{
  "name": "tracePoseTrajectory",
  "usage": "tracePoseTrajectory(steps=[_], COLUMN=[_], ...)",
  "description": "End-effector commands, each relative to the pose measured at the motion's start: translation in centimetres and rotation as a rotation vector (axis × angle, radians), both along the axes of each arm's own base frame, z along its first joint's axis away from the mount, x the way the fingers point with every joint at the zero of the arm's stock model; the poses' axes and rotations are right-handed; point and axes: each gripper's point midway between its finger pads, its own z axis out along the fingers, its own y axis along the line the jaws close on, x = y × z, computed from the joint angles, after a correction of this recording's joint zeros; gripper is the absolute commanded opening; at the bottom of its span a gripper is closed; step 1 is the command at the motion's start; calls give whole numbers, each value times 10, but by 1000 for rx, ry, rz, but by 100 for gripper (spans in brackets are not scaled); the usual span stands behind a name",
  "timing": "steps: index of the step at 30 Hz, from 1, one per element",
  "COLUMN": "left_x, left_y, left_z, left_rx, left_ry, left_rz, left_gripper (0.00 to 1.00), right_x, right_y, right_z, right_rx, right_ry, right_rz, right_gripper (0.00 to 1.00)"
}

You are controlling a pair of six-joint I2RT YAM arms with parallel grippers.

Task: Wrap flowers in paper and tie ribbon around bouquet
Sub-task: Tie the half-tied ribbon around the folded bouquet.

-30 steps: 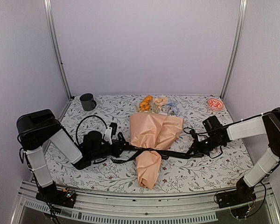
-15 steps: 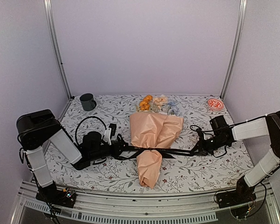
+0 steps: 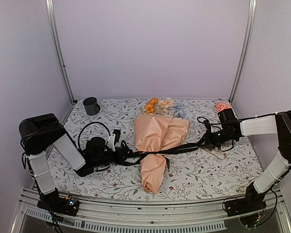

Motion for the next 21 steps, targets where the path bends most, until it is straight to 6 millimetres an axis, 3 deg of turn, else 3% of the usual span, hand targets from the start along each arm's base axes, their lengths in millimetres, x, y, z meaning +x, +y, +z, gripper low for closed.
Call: tracePoseTrajectory(steps=[1,2,6,9,13,16,18,19,21], left_x=[6,5,2,2,2,1,1,2,2], left_y=[2,-2,-9,-10,-10,-10,-10,-10,-9], left_z=[-5,-3,4,7,6,7,7,7,8], left_rx=[16,12,-4,-8,-7,-9,-7,-7,-10], left_ry=[2,-5,-29,-39,-37,-37,-37,-36,-38], left_rz=[1,-13,-42,-45,-47,-47,-47,-45,-41], left_gripper=[0,0,0,0,0,0,0,0,0], right_x=[25,29,34,21,-9,-42,-75,-90,-97], right_y=[-17,-19,-24,-9,21,67,105,117,127], right_z=[-5,0,29,45,48,56,68,68,64], right_rx=[-98,-117,-230,-286,-271,-3,269,343,401], right_ry=[-13,-30,-134,-196,-192,-168,-128,-99,-64], right_rz=[-40,-50,-86,-41,35,188,354,413,428], right_gripper=[36,46,66,69,71,66,63,62,64])
